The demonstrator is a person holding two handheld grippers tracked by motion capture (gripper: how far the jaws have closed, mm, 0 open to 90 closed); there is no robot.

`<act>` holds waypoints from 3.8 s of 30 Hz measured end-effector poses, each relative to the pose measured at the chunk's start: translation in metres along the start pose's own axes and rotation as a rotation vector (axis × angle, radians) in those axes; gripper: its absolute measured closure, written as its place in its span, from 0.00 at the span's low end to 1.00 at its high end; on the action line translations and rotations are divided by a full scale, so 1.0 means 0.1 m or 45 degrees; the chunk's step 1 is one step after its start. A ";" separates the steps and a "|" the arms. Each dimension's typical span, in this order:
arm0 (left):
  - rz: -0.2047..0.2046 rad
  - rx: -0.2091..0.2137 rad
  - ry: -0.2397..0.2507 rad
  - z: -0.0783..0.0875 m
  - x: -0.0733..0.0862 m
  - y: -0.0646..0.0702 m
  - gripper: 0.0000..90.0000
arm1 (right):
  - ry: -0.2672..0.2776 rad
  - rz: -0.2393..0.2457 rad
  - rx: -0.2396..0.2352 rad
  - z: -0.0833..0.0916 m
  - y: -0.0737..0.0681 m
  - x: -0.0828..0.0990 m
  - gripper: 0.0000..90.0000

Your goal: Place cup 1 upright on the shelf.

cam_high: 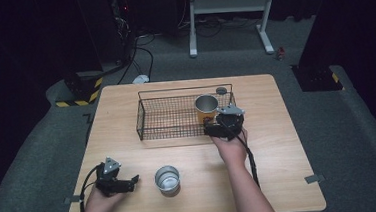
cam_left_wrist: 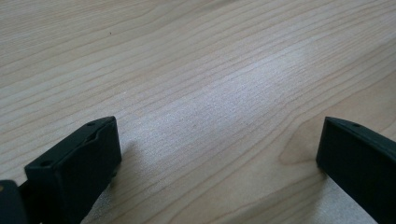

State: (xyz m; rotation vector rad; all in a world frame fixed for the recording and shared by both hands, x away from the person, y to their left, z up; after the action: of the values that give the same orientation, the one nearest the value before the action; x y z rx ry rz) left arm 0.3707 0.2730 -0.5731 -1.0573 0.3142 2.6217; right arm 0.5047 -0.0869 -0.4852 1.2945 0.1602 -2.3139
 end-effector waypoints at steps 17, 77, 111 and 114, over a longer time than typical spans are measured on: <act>0.002 -0.002 0.000 0.00 0.00 0.00 0.00 | -0.032 0.017 0.034 0.54 0.21 0.59 0.09; -0.060 0.153 0.177 0.36 -0.29 0.29 0.01 | -0.269 -0.033 0.031 0.79 0.30 1.56 0.16; -0.128 0.375 0.293 0.62 -0.51 0.91 0.01 | -0.269 -0.038 0.041 0.78 0.31 1.55 0.16; -0.140 0.399 0.300 0.64 -0.51 0.97 0.01 | -0.269 -0.038 0.041 0.78 0.31 1.55 0.16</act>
State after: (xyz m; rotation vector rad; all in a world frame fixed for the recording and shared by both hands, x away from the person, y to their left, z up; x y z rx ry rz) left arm 0.3310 0.1923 -0.4837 -1.2309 0.6736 2.2582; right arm 0.3913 -0.1934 -0.5673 1.0593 0.0726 -2.4692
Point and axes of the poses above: each handheld gripper's, and its own axes: z roughly backward along the jaws, x roughly out of its underside, y roughly to its right, the point moved 6 cm from there along -z, roughly forward along the jaws, and after that the axes turned 9 degrees about z, right-handed, at the moved point
